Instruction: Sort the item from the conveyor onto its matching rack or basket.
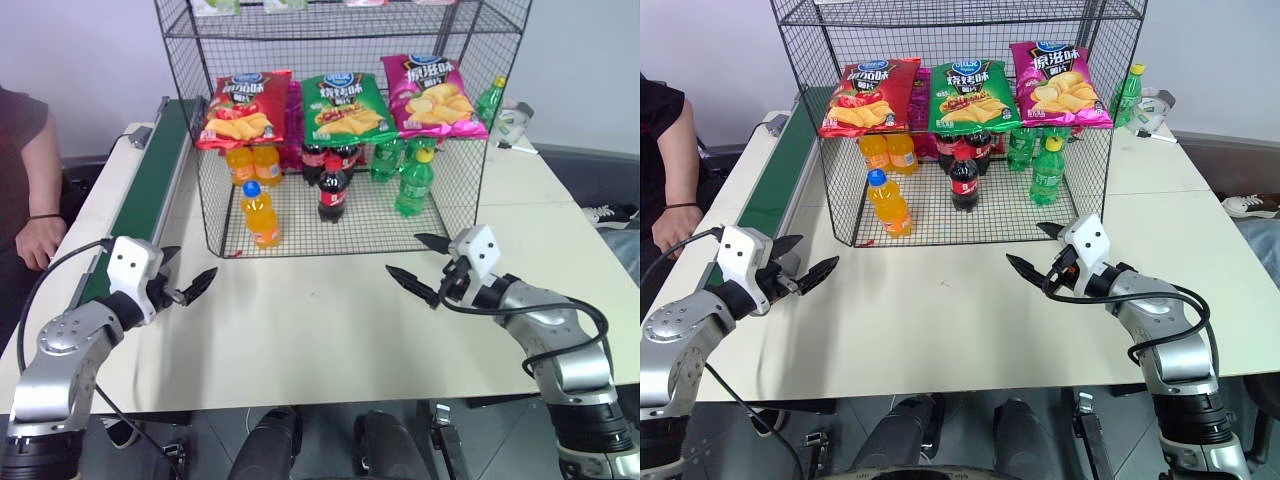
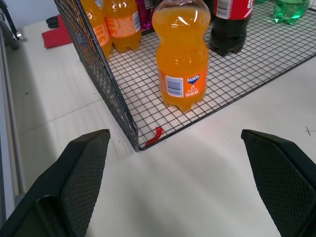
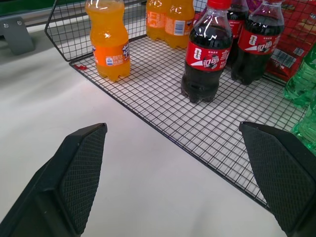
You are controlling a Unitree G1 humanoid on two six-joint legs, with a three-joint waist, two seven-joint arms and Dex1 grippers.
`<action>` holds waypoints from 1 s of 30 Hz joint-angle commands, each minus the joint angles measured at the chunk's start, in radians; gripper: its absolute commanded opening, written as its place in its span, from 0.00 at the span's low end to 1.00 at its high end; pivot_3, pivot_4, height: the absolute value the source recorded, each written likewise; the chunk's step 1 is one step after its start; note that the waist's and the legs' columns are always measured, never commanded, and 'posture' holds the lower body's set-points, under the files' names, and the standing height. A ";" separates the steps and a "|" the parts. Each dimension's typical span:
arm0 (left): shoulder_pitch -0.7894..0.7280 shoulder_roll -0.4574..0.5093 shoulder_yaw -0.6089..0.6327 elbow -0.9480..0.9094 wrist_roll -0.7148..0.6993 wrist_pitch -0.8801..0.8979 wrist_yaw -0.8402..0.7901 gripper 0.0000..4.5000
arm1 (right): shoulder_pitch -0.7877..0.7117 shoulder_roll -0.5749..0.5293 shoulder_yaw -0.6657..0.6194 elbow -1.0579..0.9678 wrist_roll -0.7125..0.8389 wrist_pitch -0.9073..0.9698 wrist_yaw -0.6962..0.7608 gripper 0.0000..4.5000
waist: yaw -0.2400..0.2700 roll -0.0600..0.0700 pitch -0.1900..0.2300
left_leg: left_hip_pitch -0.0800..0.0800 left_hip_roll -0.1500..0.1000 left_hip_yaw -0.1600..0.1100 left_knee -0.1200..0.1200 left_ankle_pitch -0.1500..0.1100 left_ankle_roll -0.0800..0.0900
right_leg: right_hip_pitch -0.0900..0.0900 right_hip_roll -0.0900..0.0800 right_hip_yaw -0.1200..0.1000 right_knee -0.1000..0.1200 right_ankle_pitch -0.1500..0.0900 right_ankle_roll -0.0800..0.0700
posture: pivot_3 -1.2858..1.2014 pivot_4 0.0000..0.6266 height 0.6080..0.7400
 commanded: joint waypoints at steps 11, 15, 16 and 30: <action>0.001 0.008 0.025 -0.016 -0.003 -0.012 0.009 0.99 | -0.015 -0.006 -0.017 -0.011 0.004 -0.016 -0.005 1.00 | 0.000 0.000 0.000 | 0.000 0.000 0.000 0.000 0.000 0.000 | 0.000 0.000 0.000 0.000 0.000 0.000 | 0.52 0.24 1.00; 0.003 0.008 0.028 -0.014 -0.001 -0.015 0.012 0.99 | -0.012 -0.005 -0.017 -0.013 0.004 -0.015 -0.008 1.00 | 0.000 0.000 0.000 | 0.000 0.000 0.000 0.000 0.000 0.000 | 0.000 0.000 0.000 0.000 0.000 0.000 | 0.52 0.24 1.00; 0.003 0.007 0.029 -0.013 0.000 -0.016 0.013 0.99 | -0.011 -0.004 -0.016 -0.013 0.004 -0.015 -0.009 1.00 | 0.000 0.000 0.000 | 0.000 0.000 0.000 0.000 0.000 0.000 | 0.000 0.000 0.000 0.000 0.000 0.000 | 0.52 0.24 1.00; 0.010 -0.006 0.040 -0.012 0.005 -0.030 0.043 0.99 | -0.004 -0.004 -0.025 0.004 0.003 -0.026 -0.018 1.00 | 0.000 0.000 0.000 | 0.000 0.000 0.000 0.000 0.000 0.000 | 0.000 0.000 0.000 0.000 0.000 0.000 | 0.52 0.24 1.00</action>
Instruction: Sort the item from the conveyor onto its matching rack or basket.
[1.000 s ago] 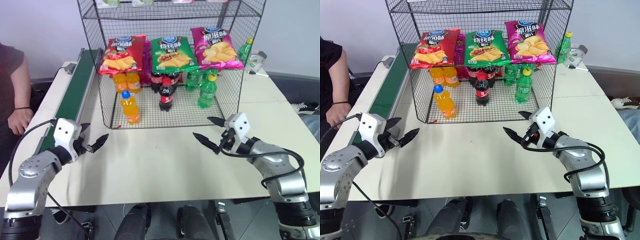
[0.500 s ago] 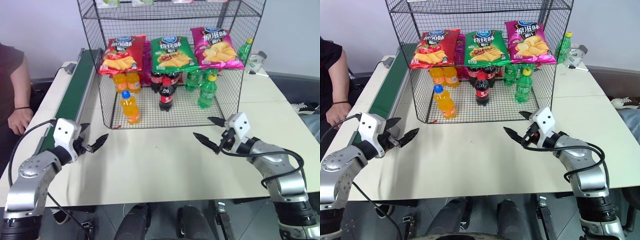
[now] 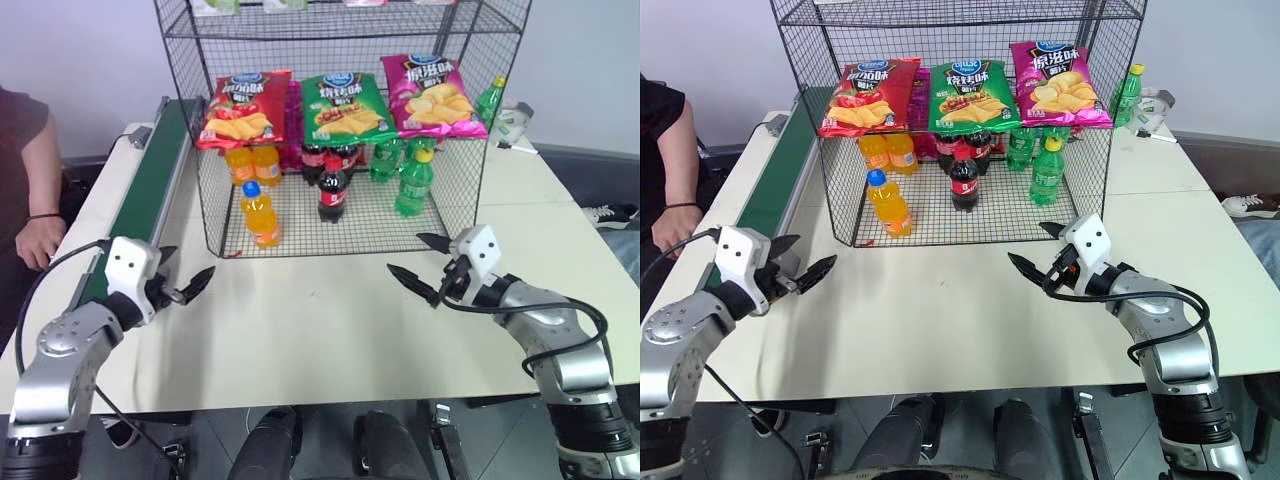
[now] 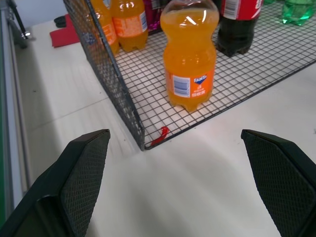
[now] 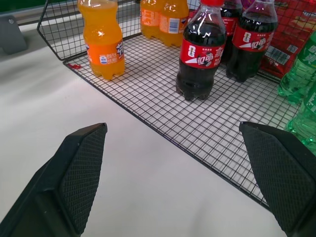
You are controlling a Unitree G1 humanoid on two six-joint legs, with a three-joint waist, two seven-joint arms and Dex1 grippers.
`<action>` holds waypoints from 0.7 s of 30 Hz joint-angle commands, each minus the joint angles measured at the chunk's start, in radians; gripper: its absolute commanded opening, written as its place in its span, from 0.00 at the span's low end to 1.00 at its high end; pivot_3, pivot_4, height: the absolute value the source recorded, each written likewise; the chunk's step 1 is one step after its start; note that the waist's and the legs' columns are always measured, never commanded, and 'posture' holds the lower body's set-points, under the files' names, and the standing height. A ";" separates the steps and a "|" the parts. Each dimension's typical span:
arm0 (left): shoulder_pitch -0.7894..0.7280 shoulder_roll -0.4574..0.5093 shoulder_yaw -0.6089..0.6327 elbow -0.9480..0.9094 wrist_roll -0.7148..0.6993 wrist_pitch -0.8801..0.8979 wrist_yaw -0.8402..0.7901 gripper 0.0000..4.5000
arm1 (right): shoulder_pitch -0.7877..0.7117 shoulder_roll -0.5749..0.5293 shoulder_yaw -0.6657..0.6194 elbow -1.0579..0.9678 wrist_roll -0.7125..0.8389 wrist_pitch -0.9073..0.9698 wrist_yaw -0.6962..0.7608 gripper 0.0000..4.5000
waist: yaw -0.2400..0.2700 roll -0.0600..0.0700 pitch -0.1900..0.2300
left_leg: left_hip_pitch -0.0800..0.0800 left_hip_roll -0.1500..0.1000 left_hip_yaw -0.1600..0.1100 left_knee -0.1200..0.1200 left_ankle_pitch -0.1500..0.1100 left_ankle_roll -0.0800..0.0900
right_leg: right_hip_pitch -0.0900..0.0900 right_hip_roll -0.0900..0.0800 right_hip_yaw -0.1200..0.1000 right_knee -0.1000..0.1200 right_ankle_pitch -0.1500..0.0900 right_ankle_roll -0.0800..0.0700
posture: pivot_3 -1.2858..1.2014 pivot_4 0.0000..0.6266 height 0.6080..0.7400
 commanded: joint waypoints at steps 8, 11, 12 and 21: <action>0.001 -0.039 0.051 -0.018 0.002 -0.034 0.058 0.99 | -0.045 0.003 -0.012 0.029 -0.009 -0.042 -0.003 1.00 | 0.000 0.000 0.000 | 0.000 0.000 0.000 0.000 0.000 0.000 | 0.000 0.000 0.000 0.000 0.000 0.000 | 0.52 0.24 1.00; -0.003 -0.056 0.059 -0.013 -0.002 -0.037 0.076 0.99 | -0.050 0.007 -0.007 0.032 -0.012 -0.046 -0.005 1.00 | 0.000 0.000 0.000 | 0.000 0.000 0.000 0.000 0.000 0.000 | 0.000 0.000 0.000 0.000 0.000 0.000 | 0.52 0.24 1.00; -0.004 -0.059 0.061 -0.013 -0.002 -0.038 0.080 0.99 | -0.050 0.007 -0.007 0.033 -0.013 -0.047 -0.005 1.00 | 0.000 0.000 0.000 | 0.000 0.000 0.000 0.000 0.000 0.000 | 0.000 0.000 0.000 0.000 0.000 0.000 | 0.52 0.24 1.00; -0.010 -0.077 0.090 -0.002 -0.017 -0.039 0.111 0.99 | -0.062 0.019 0.000 0.047 -0.018 -0.061 -0.011 1.00 | 0.000 0.000 0.000 | 0.000 0.000 0.000 0.000 0.000 0.000 | 0.000 0.000 0.000 0.000 0.000 0.000 | 0.52 0.24 1.00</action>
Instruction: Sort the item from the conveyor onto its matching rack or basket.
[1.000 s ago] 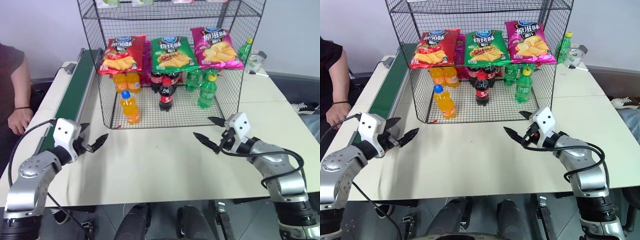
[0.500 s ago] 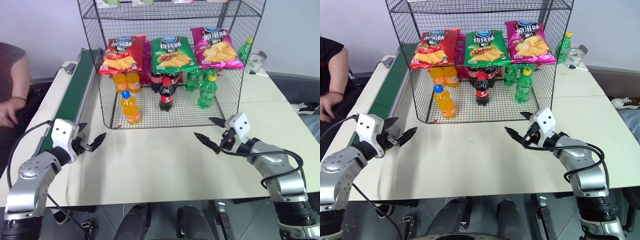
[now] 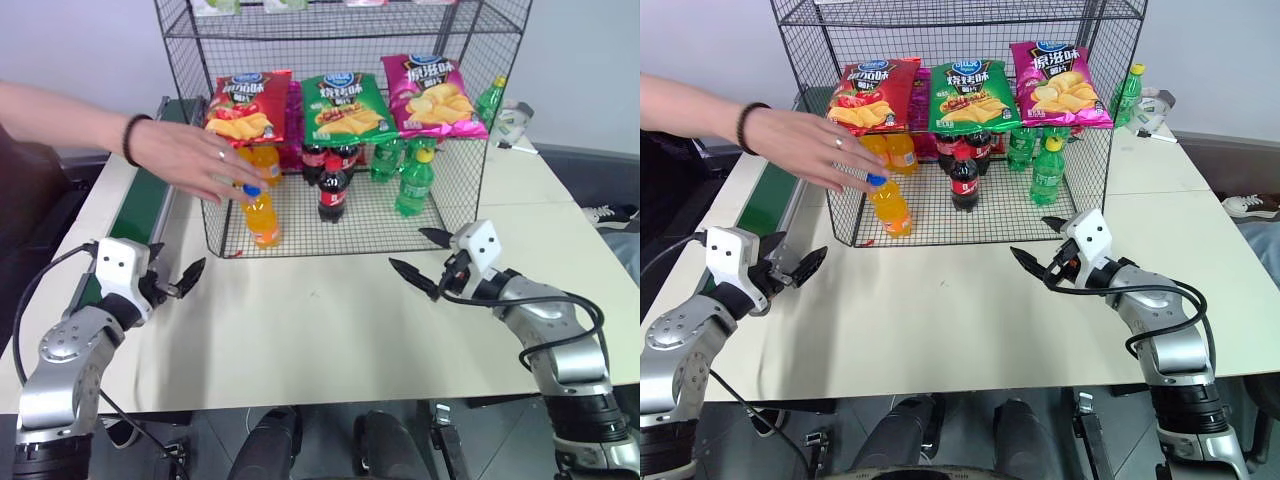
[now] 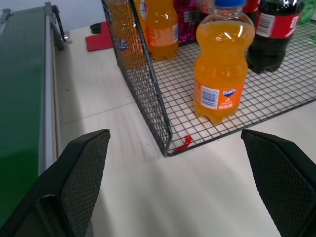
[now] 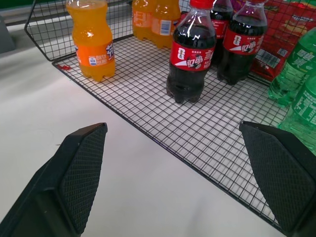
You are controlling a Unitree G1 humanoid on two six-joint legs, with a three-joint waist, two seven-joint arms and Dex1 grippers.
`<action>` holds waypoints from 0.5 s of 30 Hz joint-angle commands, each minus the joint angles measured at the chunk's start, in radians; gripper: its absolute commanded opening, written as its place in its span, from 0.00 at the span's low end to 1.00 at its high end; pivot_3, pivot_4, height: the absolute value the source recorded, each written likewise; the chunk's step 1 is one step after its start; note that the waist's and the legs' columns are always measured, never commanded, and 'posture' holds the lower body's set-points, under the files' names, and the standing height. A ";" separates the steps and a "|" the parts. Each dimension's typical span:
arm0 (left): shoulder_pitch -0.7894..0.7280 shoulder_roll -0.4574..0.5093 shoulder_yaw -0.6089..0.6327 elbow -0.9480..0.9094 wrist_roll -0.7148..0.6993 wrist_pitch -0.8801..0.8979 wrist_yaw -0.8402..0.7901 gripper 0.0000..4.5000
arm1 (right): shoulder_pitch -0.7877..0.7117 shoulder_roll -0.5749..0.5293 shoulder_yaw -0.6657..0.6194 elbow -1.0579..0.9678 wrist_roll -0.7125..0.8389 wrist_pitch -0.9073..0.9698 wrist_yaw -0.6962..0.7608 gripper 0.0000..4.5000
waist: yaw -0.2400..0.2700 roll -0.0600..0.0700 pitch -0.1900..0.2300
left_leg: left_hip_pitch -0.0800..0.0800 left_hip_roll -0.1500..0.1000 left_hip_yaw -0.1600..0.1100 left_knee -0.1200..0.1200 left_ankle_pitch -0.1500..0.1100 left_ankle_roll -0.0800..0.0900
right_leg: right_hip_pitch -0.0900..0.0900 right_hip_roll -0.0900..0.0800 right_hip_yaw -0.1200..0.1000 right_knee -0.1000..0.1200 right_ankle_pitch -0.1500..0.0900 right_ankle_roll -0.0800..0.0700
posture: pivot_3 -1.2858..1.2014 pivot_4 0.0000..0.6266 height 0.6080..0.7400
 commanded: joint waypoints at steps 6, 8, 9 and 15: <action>-0.026 -0.008 0.061 0.016 0.002 -0.040 0.045 0.99 | -0.045 0.027 0.006 0.007 -0.002 -0.026 -0.008 1.00 | 0.000 0.000 0.000 | 0.000 0.000 0.000 0.000 0.000 0.000 | 0.000 0.000 0.000 0.000 0.000 0.000 | 0.52 0.24 1.00; -0.041 -0.015 0.073 0.024 -0.007 -0.037 0.062 0.99 | -0.052 0.031 0.008 0.013 -0.004 -0.028 -0.008 1.00 | 0.000 0.000 0.000 | 0.000 0.000 0.000 0.000 0.000 0.000 | 0.000 0.000 0.000 0.000 0.000 0.000 | 0.52 0.24 1.00; -0.047 -0.018 0.077 0.027 -0.010 -0.035 0.071 0.99 | -0.055 0.033 0.010 0.016 -0.005 -0.030 -0.008 1.00 | 0.000 0.000 0.000 | 0.000 0.000 0.000 0.000 0.000 0.000 | 0.000 0.000 0.000 0.000 0.000 0.000 | 0.52 0.24 1.00; -0.066 -0.029 0.087 0.035 -0.004 -0.032 0.106 0.99 | -0.067 0.045 0.016 0.021 -0.008 -0.035 -0.017 1.00 | 0.000 0.000 0.000 | 0.000 0.000 0.000 0.000 0.000 0.000 | 0.000 0.000 0.000 0.000 0.000 0.001 | 0.52 0.24 1.00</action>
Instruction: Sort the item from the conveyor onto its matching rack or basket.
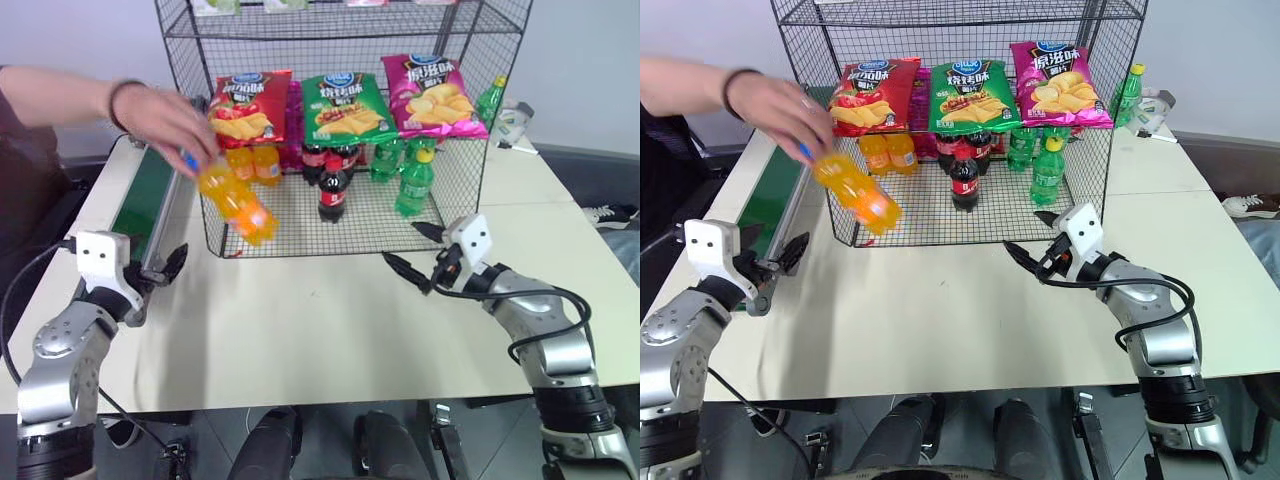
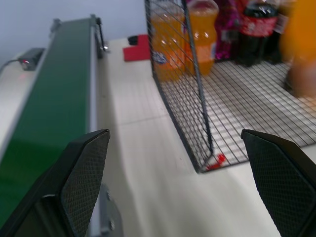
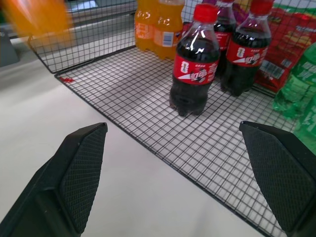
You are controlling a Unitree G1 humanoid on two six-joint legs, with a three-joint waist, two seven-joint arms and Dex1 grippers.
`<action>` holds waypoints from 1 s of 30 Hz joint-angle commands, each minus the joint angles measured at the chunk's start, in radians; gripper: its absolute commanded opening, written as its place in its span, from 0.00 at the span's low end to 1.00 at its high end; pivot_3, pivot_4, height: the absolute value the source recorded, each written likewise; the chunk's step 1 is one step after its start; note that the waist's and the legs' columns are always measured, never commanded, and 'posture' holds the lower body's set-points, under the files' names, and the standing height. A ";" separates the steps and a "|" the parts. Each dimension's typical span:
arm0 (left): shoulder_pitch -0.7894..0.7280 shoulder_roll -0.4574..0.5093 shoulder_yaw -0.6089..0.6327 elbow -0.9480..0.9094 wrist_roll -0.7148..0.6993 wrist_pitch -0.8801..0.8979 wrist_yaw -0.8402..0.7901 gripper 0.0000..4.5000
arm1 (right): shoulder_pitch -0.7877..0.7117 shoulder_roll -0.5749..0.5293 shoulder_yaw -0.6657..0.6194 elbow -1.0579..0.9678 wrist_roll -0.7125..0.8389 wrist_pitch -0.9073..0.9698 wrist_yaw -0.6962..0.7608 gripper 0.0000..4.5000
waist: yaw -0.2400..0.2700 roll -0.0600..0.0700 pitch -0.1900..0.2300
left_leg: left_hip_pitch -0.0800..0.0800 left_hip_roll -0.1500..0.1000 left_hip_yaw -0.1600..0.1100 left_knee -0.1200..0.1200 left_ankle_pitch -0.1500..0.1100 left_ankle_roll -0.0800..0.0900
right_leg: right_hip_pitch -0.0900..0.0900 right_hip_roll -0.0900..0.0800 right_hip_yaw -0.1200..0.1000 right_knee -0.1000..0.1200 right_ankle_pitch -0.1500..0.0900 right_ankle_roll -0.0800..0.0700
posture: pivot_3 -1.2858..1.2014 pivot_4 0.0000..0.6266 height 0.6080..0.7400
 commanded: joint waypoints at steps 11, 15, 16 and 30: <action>-0.035 0.009 0.017 0.001 0.055 0.034 0.131 0.99 | -0.065 0.066 0.021 -0.015 -0.022 -0.028 -0.059 1.00 | 0.000 0.000 0.000 | 0.000 0.000 0.000 0.000 0.000 0.000 | 0.000 0.000 0.000 0.000 0.001 0.002 | 0.52 0.24 1.00; -0.035 -0.015 0.038 0.000 0.022 0.035 0.135 0.99 | -0.085 0.101 0.044 -0.024 -0.030 -0.024 -0.075 1.00 | -0.001 0.000 0.000 | 0.000 0.000 0.000 0.000 0.000 0.000 | 0.000 0.000 0.000 0.000 0.001 0.002 | 0.52 0.24 1.00; -0.027 -0.019 0.041 -0.002 0.009 0.027 0.120 0.99 | -0.092 0.110 0.053 -0.026 -0.033 -0.024 -0.080 1.00 | -0.001 0.000 0.000 | 0.000 0.000 0.000 0.000 0.000 0.000 | 0.000 0.000 0.000 0.000 0.001 0.002 | 0.52 0.24 1.00; -0.051 -0.043 0.043 0.051 0.021 -0.022 0.128 0.99 | -0.107 0.207 0.107 -0.061 -0.078 -0.056 -0.167 1.00 | -0.001 0.000 0.000 | 0.000 0.000 0.000 0.000 0.000 0.000 | -0.003 0.000 0.000 0.000 0.001 0.003 | 0.52 0.24 1.00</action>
